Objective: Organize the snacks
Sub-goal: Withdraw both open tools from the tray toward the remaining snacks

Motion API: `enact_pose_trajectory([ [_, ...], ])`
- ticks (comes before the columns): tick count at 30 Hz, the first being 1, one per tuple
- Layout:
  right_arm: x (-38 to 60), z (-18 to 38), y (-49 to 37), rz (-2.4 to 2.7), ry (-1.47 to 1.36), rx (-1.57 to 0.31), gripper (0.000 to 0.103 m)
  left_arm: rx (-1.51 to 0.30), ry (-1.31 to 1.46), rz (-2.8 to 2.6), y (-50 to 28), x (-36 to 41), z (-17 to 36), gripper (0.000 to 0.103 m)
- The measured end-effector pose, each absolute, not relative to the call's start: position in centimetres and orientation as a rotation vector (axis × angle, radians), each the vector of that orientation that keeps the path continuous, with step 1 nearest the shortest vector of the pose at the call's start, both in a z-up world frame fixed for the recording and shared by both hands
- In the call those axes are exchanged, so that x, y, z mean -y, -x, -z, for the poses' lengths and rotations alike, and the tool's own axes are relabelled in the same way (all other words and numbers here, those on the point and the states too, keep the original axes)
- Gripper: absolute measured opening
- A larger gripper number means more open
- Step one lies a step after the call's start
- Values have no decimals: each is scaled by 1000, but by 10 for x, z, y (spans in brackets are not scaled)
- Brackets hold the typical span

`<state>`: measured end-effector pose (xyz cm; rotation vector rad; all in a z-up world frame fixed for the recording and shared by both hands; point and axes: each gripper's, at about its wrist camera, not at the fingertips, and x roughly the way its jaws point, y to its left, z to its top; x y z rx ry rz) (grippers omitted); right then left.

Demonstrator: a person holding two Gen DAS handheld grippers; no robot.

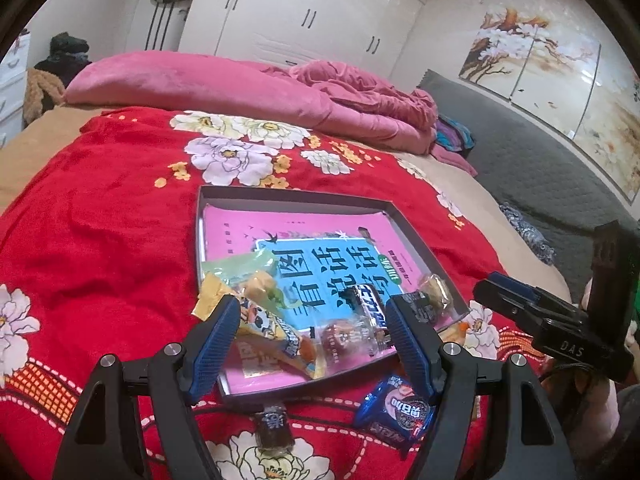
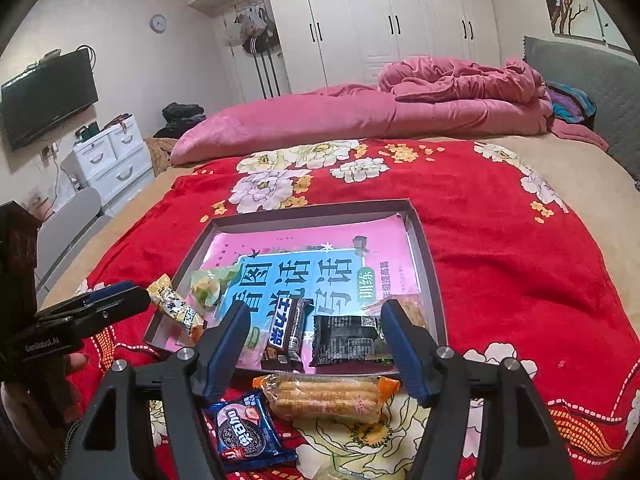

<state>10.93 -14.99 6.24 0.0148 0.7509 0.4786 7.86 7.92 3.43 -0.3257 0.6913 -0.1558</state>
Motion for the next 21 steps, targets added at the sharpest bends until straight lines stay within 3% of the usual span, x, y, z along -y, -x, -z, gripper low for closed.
enact_pose_trajectory([
  [21, 163, -67, -83, -481, 21, -741, 69, -720, 330, 103, -59, -79, -31, 76],
])
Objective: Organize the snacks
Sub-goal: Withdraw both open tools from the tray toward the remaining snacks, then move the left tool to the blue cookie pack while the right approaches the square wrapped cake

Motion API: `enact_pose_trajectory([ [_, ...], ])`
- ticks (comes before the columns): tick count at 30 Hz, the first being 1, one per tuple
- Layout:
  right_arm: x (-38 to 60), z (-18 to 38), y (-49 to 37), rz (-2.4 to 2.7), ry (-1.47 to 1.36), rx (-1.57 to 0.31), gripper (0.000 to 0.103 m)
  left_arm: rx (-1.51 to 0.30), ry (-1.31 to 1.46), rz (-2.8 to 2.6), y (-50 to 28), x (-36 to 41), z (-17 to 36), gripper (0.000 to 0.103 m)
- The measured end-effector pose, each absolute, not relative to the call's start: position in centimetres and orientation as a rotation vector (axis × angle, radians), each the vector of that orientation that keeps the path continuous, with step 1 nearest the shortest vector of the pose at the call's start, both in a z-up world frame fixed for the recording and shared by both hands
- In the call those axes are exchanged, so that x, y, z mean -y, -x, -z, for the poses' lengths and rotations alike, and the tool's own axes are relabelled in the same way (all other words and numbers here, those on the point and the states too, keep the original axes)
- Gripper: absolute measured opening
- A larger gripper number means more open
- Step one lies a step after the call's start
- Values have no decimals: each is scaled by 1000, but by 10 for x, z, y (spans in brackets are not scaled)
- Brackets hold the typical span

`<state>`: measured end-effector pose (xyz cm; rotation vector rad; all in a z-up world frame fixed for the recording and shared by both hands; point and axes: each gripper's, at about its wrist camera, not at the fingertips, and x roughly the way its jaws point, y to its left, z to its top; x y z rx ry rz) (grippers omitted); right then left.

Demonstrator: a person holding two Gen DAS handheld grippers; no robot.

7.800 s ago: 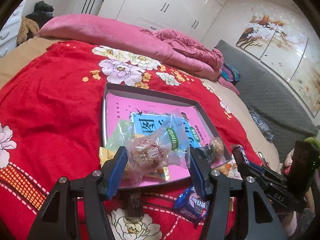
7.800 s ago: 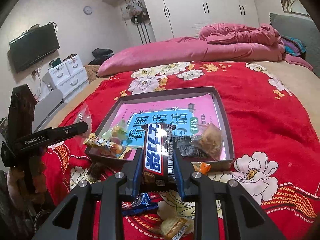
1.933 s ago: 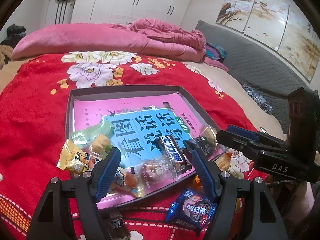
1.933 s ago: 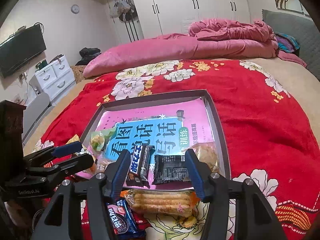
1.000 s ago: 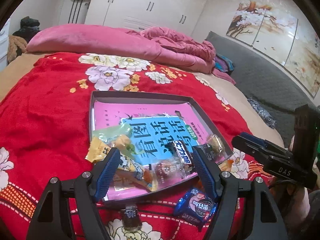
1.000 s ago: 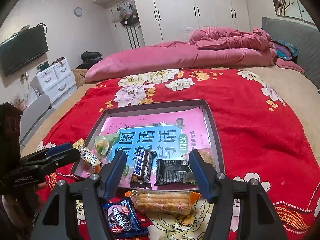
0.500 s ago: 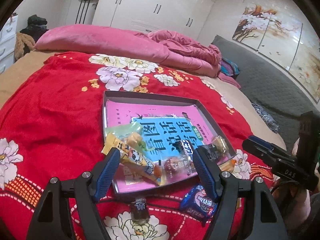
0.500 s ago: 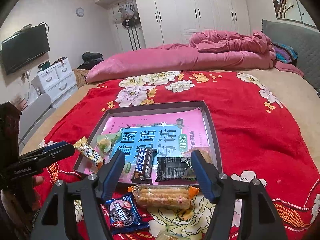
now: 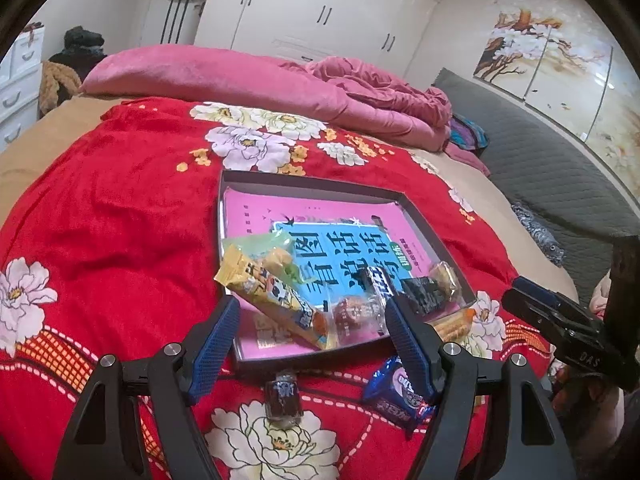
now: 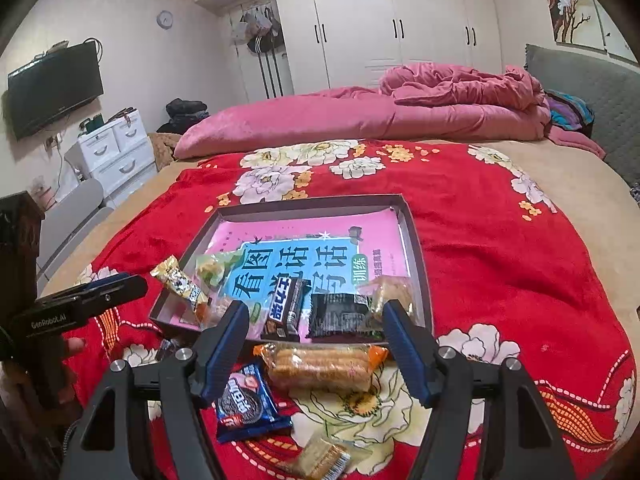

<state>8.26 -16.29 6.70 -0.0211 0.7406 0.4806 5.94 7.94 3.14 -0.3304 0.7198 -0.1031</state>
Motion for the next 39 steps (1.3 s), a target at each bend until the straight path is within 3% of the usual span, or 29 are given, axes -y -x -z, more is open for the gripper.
enact_pose_trajectory([
  [39, 187, -56, -43, -484, 38, -797, 70, -785, 245, 163, -43, -33, -26, 76],
])
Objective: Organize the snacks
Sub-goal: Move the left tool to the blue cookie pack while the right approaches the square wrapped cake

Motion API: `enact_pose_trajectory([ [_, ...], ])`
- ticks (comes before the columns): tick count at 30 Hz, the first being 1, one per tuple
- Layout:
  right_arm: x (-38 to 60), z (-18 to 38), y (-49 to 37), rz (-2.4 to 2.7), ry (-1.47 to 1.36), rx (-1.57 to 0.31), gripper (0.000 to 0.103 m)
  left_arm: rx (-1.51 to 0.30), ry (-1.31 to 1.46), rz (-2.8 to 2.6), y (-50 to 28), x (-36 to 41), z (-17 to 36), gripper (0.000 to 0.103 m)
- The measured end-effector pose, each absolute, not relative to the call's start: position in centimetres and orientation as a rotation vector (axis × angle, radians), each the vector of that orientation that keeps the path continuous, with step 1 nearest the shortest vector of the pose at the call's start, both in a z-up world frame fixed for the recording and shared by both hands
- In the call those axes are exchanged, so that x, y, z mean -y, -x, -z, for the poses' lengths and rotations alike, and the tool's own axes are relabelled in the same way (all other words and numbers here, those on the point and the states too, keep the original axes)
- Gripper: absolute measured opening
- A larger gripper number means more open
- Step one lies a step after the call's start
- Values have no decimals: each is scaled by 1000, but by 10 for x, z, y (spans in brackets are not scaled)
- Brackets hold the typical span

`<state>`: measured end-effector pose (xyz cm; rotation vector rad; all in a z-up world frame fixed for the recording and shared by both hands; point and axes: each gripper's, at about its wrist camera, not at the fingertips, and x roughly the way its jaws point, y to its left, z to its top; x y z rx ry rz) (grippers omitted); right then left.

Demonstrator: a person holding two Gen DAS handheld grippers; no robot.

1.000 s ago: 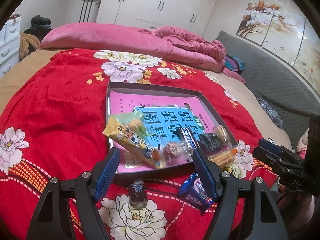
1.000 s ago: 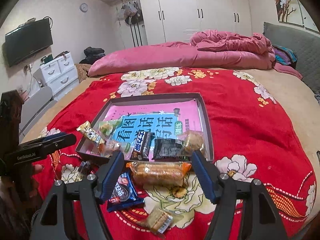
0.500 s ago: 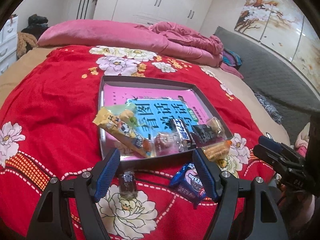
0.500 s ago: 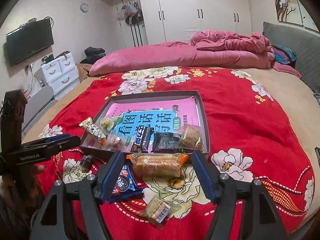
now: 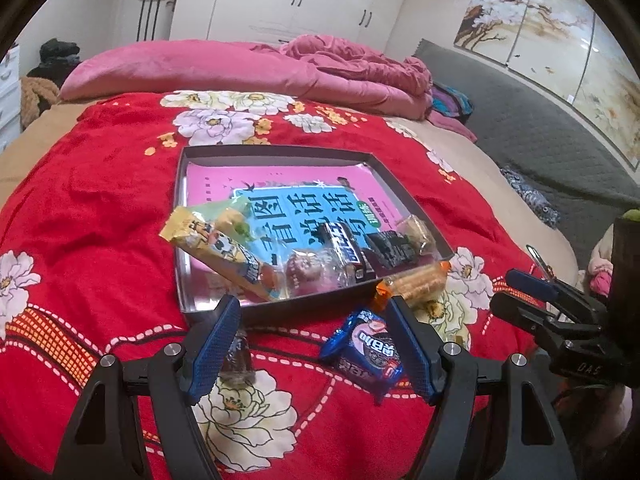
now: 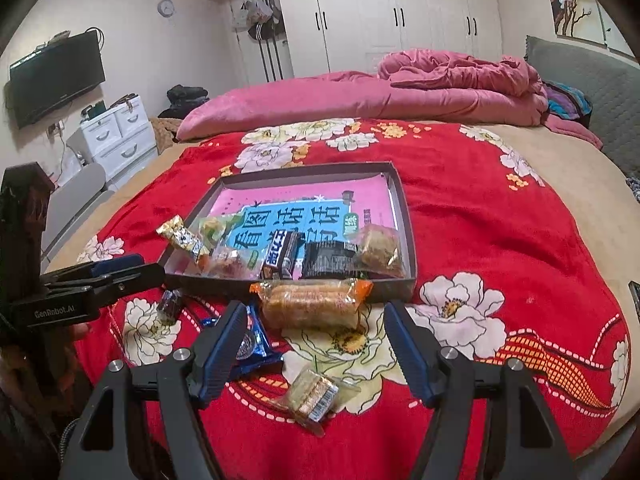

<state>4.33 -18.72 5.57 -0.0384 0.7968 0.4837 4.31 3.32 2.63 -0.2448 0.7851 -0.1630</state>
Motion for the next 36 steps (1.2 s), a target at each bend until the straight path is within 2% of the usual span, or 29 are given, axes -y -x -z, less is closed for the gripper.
enact_pose_trajectory([
  [26, 188, -26, -34, -449, 60, -928, 71, -849, 119, 238, -43, 2, -11, 76],
  [36, 189, 0, -38, -428, 43, -1035, 71, -880, 82, 258, -46, 14, -1, 76],
])
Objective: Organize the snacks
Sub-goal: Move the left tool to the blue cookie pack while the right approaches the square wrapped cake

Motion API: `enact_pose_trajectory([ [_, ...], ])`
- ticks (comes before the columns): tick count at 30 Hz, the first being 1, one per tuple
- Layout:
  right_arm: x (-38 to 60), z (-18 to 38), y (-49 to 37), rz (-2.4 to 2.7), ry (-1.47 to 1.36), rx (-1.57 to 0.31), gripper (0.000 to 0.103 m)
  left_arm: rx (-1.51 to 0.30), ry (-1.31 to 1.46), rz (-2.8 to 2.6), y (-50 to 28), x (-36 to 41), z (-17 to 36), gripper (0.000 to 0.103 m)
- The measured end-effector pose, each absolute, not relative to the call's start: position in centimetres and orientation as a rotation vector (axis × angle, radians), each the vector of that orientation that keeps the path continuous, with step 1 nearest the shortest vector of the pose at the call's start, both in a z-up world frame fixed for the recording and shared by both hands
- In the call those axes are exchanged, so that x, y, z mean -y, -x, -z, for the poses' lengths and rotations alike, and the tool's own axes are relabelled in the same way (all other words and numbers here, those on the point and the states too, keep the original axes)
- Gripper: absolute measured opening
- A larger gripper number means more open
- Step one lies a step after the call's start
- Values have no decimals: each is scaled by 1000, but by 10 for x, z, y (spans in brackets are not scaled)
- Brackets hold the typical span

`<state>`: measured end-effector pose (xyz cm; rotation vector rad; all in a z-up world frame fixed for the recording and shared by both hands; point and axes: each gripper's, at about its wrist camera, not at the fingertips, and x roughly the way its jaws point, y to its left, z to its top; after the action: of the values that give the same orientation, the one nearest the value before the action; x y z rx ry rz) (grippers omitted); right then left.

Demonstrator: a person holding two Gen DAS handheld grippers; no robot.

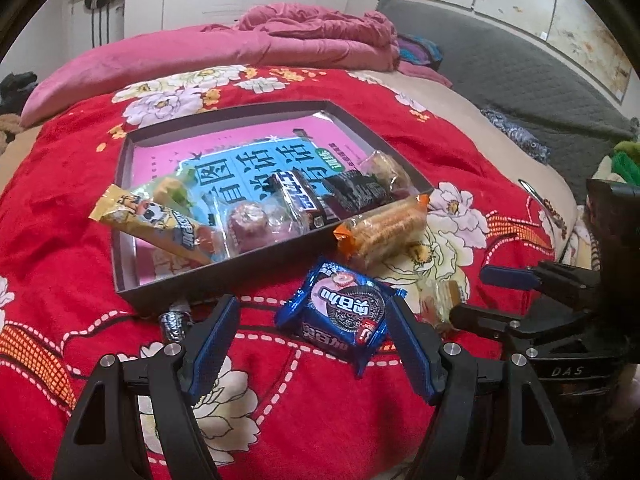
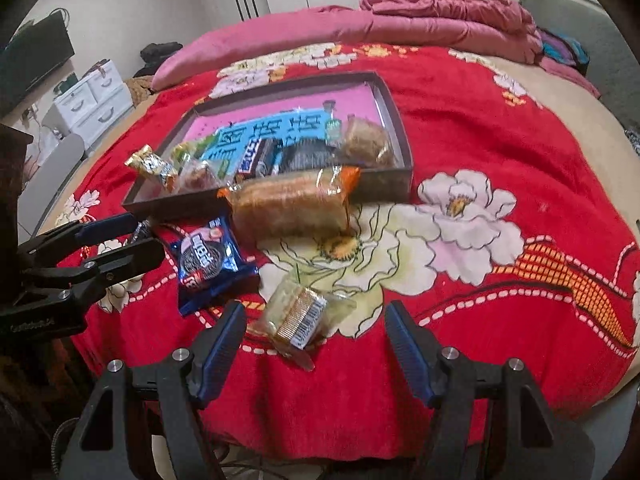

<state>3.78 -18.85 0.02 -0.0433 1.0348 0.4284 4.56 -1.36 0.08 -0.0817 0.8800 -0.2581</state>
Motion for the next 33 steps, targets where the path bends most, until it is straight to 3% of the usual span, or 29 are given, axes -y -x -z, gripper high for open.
enact_pose_trajectory([
  [29, 167, 23, -42, -481, 145, -1042, 71, -949, 25, 319, -62, 32, 28, 76],
  [33, 168, 24, -44, -489, 143, -1037, 60, -960, 24, 316, -66, 32, 32, 76],
])
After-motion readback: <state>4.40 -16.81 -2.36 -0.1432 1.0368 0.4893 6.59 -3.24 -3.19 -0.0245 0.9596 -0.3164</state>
